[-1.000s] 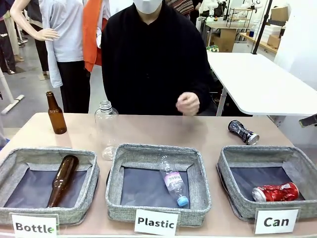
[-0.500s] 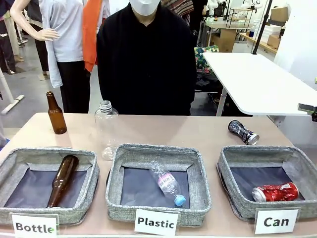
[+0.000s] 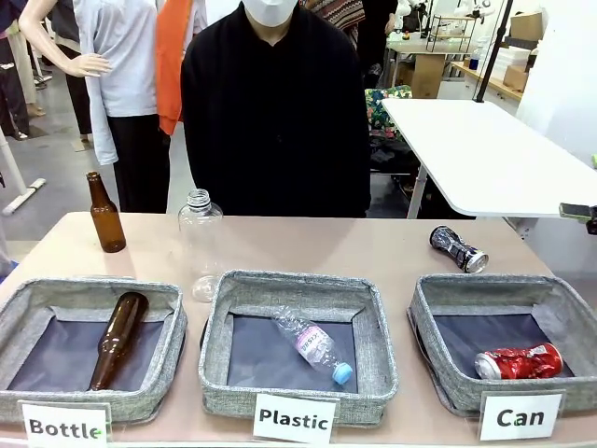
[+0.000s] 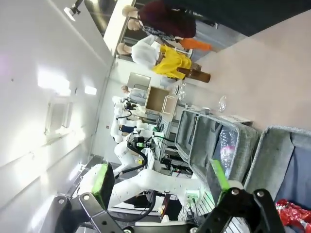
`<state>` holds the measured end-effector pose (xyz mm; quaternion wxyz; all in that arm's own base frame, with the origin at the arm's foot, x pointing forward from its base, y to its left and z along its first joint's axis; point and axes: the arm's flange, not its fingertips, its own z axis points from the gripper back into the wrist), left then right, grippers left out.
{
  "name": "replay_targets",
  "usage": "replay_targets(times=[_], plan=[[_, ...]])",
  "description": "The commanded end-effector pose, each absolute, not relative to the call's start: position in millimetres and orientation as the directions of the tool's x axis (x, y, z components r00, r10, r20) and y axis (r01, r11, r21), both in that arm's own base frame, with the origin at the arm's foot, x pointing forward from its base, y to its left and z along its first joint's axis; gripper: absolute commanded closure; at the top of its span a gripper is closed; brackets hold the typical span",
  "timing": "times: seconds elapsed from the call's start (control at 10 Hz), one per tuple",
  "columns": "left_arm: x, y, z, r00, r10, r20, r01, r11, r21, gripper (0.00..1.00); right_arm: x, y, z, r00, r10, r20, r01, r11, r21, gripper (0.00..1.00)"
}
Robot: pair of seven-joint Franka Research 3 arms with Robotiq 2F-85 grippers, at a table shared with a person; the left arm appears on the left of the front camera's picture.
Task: Sort the can waste into the basket.
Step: Pick up the can waste from the table and place it in the right Fabric basket.
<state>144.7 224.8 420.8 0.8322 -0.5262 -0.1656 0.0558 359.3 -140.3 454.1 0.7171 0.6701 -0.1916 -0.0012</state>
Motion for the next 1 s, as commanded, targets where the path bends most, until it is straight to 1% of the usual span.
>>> replay_targets(times=[0.0, 0.9], plan=[[141.7, 224.5, 420.8, 0.939, 0.272, 0.208, 0.071, 0.439, -0.896, 0.0, 360.4, -147.8, 454.2, 0.924, -0.241, 0.296, -0.278, 0.106, 0.955, 0.0], [141.7, 224.5, 420.8, 0.939, 0.272, 0.208, 0.071, 0.439, -0.896, 0.0, 360.4, -147.8, 454.2, 0.924, -0.241, 0.296, -0.278, 0.106, 0.955, 0.0]])
